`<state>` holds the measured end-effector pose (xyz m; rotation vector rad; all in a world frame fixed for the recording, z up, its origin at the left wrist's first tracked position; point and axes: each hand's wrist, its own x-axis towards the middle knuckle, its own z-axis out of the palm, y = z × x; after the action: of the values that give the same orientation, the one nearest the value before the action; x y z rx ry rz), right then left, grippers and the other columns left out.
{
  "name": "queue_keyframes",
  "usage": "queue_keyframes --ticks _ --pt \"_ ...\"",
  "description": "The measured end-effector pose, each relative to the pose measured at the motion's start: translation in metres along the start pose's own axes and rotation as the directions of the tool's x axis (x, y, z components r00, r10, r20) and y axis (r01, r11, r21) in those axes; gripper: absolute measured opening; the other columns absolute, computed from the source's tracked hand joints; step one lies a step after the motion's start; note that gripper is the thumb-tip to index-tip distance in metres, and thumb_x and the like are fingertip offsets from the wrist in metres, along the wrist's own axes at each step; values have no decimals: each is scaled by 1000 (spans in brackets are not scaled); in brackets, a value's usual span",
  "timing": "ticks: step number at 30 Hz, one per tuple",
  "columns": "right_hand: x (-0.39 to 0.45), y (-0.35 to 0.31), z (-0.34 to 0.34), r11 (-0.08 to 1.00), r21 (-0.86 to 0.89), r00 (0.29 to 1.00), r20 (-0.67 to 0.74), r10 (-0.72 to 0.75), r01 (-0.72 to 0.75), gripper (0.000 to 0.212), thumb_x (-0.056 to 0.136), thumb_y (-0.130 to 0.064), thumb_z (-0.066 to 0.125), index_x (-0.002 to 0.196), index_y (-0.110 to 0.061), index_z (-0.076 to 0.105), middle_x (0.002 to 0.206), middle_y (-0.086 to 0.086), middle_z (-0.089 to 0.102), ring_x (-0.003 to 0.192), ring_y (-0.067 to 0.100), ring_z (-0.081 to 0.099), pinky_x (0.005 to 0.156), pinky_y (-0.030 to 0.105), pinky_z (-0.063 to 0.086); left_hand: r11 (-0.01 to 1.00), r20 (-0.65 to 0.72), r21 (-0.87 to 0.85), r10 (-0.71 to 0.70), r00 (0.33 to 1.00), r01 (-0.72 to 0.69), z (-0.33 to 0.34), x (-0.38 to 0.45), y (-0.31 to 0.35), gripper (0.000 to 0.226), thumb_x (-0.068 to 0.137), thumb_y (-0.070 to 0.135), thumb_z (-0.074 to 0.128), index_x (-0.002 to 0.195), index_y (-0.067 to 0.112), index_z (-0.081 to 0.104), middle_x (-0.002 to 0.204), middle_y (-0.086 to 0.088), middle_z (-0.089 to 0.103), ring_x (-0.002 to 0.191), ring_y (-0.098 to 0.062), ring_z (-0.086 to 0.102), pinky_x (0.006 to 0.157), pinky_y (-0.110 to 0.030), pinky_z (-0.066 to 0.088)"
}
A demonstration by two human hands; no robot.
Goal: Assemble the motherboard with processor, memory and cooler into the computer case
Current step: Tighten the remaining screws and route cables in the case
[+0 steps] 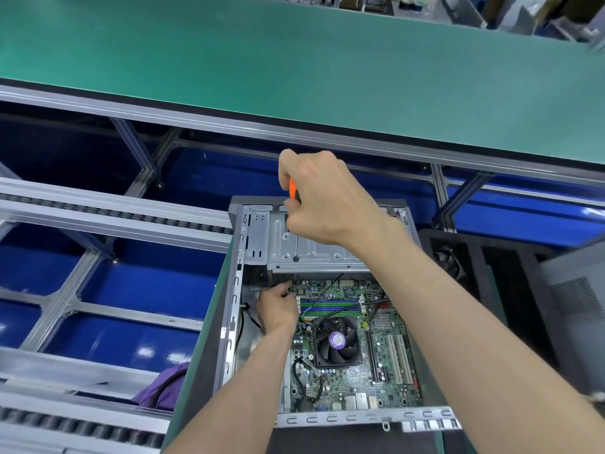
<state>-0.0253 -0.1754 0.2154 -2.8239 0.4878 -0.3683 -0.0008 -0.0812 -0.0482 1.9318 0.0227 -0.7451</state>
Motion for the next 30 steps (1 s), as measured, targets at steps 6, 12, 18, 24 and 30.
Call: queue_keyframes --ticks 6,12,18,24,30 --pt "3 1 4 997 -76 1000 -18 16 -17 20 82 -15 61 95 -12 47 80 5 57 73 32 53 65 42 52 984 -20 164 73 997 -69 -4 0 2 39 91 0 57 121 20 70 113 -1 72 61 -15 63 75 -37 61" --pt "3 0 -1 996 -82 999 4 38 -38 20 81 -18 61 97 -12 51 87 5 56 78 33 54 62 36 44 975 19 195 103 995 -104 -4 -1 1 35 92 1 59 122 18 69 99 2 68 89 -23 69 88 -42 58" --pt "3 -1 -3 991 -126 998 16 54 -51 13 81 -15 61 92 -9 55 83 4 56 80 32 55 66 39 49 977 33 187 101 994 -106 -5 1 -1 38 91 -4 58 121 17 68 87 7 64 88 -19 67 89 -39 58" --pt "-3 2 -6 955 -290 998 -25 52 -57 22 86 -28 61 90 -7 54 78 5 44 73 35 49 59 37 36 971 37 204 119 992 -124 -4 2 -3 41 91 -4 58 124 18 67 89 4 65 88 -17 65 90 -28 53" --pt "-5 3 -9 971 -238 996 82 28 -7 21 82 -20 62 97 -8 55 94 9 56 83 35 53 70 42 50 971 16 208 116 993 -116 -2 2 -4 42 91 -4 59 125 19 67 84 6 62 83 -13 61 87 -20 42"
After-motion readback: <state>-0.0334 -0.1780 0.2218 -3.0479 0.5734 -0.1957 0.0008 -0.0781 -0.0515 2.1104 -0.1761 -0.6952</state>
